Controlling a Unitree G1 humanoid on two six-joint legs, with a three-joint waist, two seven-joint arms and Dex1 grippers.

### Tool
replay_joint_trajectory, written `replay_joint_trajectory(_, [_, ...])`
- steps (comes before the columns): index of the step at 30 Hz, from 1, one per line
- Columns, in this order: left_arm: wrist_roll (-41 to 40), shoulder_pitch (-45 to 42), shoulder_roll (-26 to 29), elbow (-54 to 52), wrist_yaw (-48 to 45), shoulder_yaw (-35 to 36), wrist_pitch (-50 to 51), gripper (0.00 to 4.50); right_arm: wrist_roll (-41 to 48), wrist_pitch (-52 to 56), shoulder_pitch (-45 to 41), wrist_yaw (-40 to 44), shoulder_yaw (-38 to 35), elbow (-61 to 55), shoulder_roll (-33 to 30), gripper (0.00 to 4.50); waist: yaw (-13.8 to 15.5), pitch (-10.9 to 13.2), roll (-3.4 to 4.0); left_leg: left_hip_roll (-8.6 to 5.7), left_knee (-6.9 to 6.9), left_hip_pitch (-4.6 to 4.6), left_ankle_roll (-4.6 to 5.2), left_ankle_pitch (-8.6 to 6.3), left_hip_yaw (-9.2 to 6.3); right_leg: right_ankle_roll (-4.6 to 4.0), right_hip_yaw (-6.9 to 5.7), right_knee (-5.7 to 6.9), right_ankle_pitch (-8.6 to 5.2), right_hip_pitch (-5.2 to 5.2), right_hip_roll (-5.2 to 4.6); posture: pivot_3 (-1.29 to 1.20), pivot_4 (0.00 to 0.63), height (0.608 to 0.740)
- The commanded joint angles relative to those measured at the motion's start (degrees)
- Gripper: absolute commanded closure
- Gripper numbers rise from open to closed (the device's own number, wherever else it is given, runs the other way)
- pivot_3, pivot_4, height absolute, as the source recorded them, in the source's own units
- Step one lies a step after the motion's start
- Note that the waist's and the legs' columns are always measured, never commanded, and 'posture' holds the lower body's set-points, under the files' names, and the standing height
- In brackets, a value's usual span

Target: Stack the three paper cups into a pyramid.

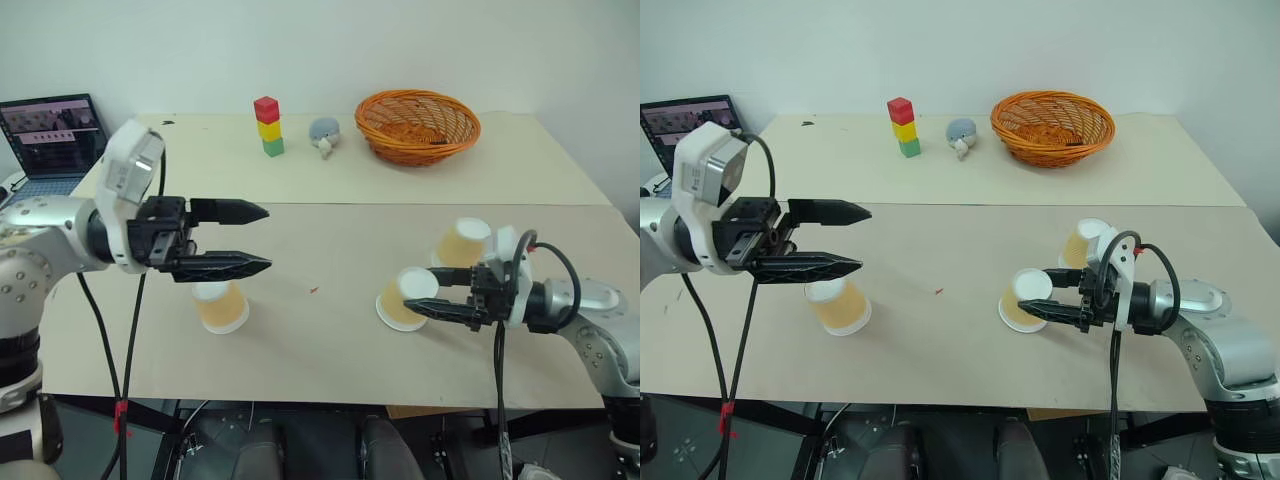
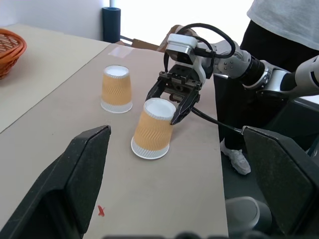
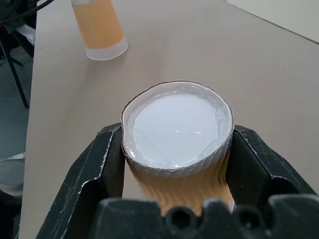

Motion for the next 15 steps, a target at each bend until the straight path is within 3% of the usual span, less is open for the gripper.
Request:
replay_joint_trajectory(1, [0.8,3.2,2.1,-1.2,0.2,4.1,-1.4,0.0,1.1,-0.8,-5.0,-1.0,-0.3,-0.4,1.9,1.92,-0.2,0.0,0.02,0.01,0.01,0.0,0.0,0.0,0.0,0.0,0.01,0.0,0.0,-0.02,0.0,0.0,0.15,0.628])
replay_joint_trajectory(7, [1.4,7.0,2.6,-0.8,0.7,6.3,-2.4,0.0,1.7,0.9,-14.5,-0.7,5.8,0.4,8.5,1.92,-0.3,0.0,0.04,0.0,-0.01,-0.02,0.0,0.0,0.0,-0.01,-0.01,0.0,0.0,-0.06,0.0,0.0,0.15,0.628])
replay_joint_trajectory(11, [-0.6,8.9,1.6,-3.6,2.8,7.9,-2.0,0.0,-3.9,-2.7,-25.6,1.9,14.6,12.1,18.0,1.92,-1.4,0.1,0.07,0.0,-0.07,-0.01,-0.01,0.0,0.0,-0.02,-0.02,0.03,0.0,-0.08,-0.02,0.0,0.15,0.628])
replay_joint_trajectory(15, [-2.3,10.3,1.5,-5.4,4.7,9.7,-1.6,0.0,-7.4,-6.7,-28.7,5.9,17.5,19.4,20.4,1.92,-1.0,0.1,0.09,0.0,-0.11,-0.02,-0.06,0.03,-0.03,-0.03,-0.11,0.24,0.01,-0.05,-0.05,0.0,0.15,0.628])
